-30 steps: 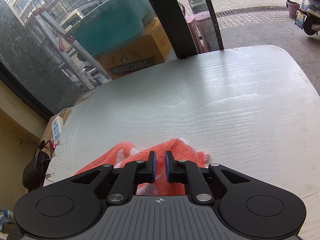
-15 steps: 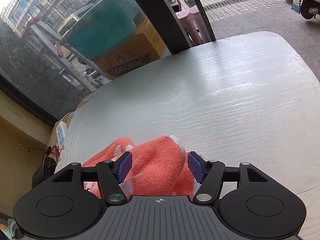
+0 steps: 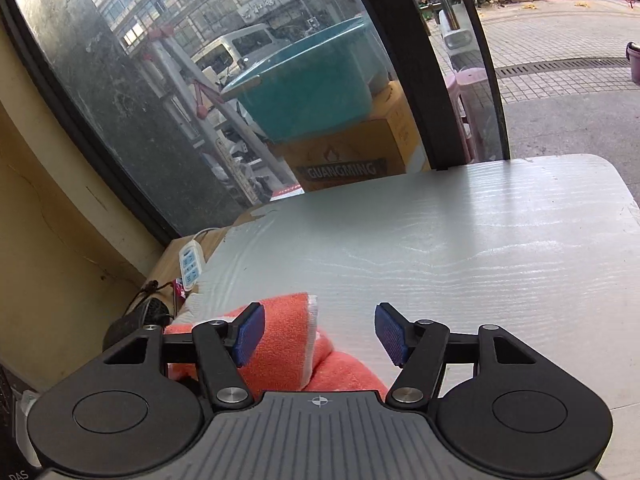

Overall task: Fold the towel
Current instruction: 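Lift and pull the towel fold with the right gripper, then release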

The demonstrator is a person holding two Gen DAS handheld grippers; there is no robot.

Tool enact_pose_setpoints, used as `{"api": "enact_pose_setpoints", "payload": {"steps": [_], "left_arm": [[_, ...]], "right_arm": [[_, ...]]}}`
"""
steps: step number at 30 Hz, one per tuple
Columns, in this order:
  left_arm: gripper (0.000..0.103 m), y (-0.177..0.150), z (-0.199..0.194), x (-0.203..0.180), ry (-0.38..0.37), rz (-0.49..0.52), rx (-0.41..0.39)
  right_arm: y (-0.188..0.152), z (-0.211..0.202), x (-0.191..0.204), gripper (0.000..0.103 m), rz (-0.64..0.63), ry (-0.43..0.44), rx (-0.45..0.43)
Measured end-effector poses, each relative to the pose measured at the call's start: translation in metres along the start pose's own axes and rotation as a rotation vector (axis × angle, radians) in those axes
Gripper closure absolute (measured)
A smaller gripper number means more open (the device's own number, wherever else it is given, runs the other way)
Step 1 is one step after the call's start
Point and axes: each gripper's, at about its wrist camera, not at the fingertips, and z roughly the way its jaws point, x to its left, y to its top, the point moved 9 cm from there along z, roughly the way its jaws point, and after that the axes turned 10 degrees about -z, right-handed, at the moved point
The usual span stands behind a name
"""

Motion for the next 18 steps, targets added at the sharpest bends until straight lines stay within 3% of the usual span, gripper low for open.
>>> {"api": "enact_pose_setpoints", "payload": {"steps": [7,14,16,17,18], "left_arm": [[0.078,-0.002,-0.005,0.008,-0.005,-0.01,0.01],[0.077,-0.006,-0.002,0.011,-0.011,-0.01,0.03],[0.076,-0.007,-0.003,0.01,-0.014,-0.012,0.032],[0.075,-0.006,-0.005,0.01,-0.018,-0.013,0.032],[0.074,-0.006,-0.006,0.009,-0.021,-0.015,0.033]], "right_arm": [[-0.041,0.04,0.017,0.041,-0.193,-0.045,0.147],[-0.056,0.054,0.02,0.042,-0.317,-0.092,0.146],[-0.059,0.053,0.024,0.063,-0.376,-0.107,0.142],[-0.06,0.052,0.026,0.086,-0.404,-0.11,0.139],[-0.06,0.051,0.027,0.087,-0.392,-0.092,0.14]]}}
